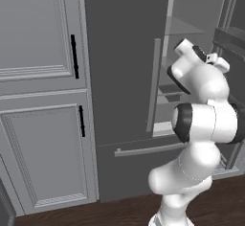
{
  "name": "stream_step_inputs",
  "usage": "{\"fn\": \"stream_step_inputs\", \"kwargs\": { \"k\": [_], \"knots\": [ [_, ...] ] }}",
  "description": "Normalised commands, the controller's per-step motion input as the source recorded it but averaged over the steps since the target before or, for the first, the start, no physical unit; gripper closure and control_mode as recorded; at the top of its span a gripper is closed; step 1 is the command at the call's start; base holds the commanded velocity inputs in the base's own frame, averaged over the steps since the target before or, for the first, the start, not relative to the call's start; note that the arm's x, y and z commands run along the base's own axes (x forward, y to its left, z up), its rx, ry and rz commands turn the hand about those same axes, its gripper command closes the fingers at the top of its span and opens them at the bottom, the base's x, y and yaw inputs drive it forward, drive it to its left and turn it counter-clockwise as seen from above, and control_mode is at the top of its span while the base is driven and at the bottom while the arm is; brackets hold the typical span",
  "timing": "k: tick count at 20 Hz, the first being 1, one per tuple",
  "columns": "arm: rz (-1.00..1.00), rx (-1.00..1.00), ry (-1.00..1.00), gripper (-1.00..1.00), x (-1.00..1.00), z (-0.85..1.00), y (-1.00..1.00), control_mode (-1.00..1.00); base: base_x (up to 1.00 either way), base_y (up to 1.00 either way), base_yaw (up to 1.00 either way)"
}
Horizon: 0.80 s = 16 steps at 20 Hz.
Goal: Grab a lemon wedge from the fridge and one ice cube from the ice bowl, and put them in the glass of lemonade.
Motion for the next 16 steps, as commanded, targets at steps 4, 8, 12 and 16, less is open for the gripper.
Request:
{"fn": "stream_step_inputs", "kwargs": {
  "k": [4,8,12,16],
  "knots": [
    [0.11,0.01,-0.42,-1.0,-0.73,0.35,0.9,-1.0,0.0,0.0,0.0],
    [0.14,0.17,-0.5,-1.0,-0.55,0.2,0.8,-1.0,0.0,0.0,0.0],
    [0.19,0.3,-0.5,-1.0,-0.31,0.06,0.73,-1.0,0.0,0.0,0.0],
    [0.52,0.22,-0.07,-1.0,-0.15,0.31,0.64,-1.0,0.0,0.0,0.0]
  ]
}}
